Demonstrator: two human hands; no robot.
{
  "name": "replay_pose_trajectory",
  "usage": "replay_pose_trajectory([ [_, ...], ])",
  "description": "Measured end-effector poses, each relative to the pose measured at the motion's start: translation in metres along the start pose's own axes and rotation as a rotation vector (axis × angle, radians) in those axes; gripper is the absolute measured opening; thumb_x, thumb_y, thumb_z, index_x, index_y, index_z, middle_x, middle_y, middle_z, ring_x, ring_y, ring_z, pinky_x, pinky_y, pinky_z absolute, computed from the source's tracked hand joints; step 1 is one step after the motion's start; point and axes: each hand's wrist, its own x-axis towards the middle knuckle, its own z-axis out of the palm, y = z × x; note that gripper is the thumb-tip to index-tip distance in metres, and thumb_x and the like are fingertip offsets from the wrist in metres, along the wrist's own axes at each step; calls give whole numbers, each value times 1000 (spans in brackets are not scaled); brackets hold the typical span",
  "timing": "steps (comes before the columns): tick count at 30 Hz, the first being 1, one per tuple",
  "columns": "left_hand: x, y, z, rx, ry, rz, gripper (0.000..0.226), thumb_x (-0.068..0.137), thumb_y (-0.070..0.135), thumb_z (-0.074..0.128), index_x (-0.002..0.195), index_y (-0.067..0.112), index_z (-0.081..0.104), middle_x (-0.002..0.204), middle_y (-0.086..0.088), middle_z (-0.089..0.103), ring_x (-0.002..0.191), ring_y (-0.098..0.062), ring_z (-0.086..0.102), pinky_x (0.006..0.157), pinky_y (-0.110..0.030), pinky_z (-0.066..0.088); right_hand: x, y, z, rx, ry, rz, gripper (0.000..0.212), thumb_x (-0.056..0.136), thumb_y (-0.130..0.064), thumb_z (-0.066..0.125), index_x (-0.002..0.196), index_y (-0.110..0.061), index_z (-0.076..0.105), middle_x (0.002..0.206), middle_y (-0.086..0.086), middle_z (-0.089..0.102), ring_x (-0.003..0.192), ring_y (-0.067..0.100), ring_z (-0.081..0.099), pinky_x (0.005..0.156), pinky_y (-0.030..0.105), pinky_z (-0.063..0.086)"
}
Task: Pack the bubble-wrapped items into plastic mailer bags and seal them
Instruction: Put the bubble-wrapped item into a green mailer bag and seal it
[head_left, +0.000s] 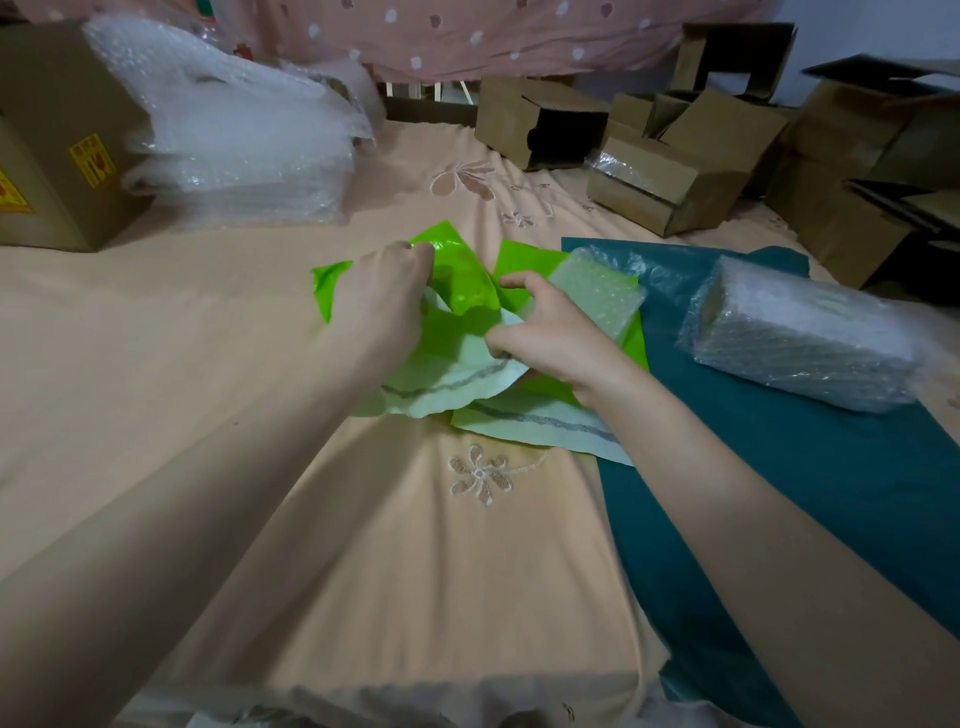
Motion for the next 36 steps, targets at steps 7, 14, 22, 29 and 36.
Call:
replay_pose_trajectory([
  [7, -15, 3, 2, 62, -112, 146, 37, 80, 32, 65, 109, 17, 48, 110, -8, 49, 105, -30, 50, 72, -37, 34, 2, 5, 4, -72, 35, -67, 63, 76, -7, 55, 134, -25, 39, 91, 0, 55, 58, 12, 52, 62, 24, 56],
  [14, -6, -11, 7, 21, 26, 62, 30, 70, -10, 49, 94, 7, 54, 98, -19, 56, 92, -40, 53, 61, -39, 30, 2, 8, 7, -165, -76, -81, 57, 79, -11, 55, 134, -25, 44, 90, 0, 52, 48, 8, 45, 39, 10, 35],
  [22, -10, -18, 6, -25, 8, 173, 28, 67, -10, 50, 72, 17, 46, 79, -6, 46, 69, -30, 45, 48, -32, 18, 14, 7, 9, 72, -61, 42, 76, 81, -64, 53, 141, -29, 23, 128, 3, 50, 102, 20, 57, 78, 33, 52],
  [29, -21, -11, -5, -18, -20, 215, 20, 76, -1, 53, 76, 17, 45, 88, -2, 45, 71, -24, 36, 47, -31, 16, 32, 3, 22, 316, 50, 135, 72, 82, -22, 70, 137, -16, 25, 112, 5, 53, 89, 20, 62, 65, 31, 55],
  [36, -22, -14, -1, 5, -113, 97, 24, 82, 7, 56, 104, 16, 56, 109, -6, 57, 98, -35, 57, 63, -34, 36, 36, 5, 23, 251, 130, 58, 70, 78, -8, 72, 133, -19, 31, 115, 3, 44, 105, 23, 53, 79, 35, 51],
])
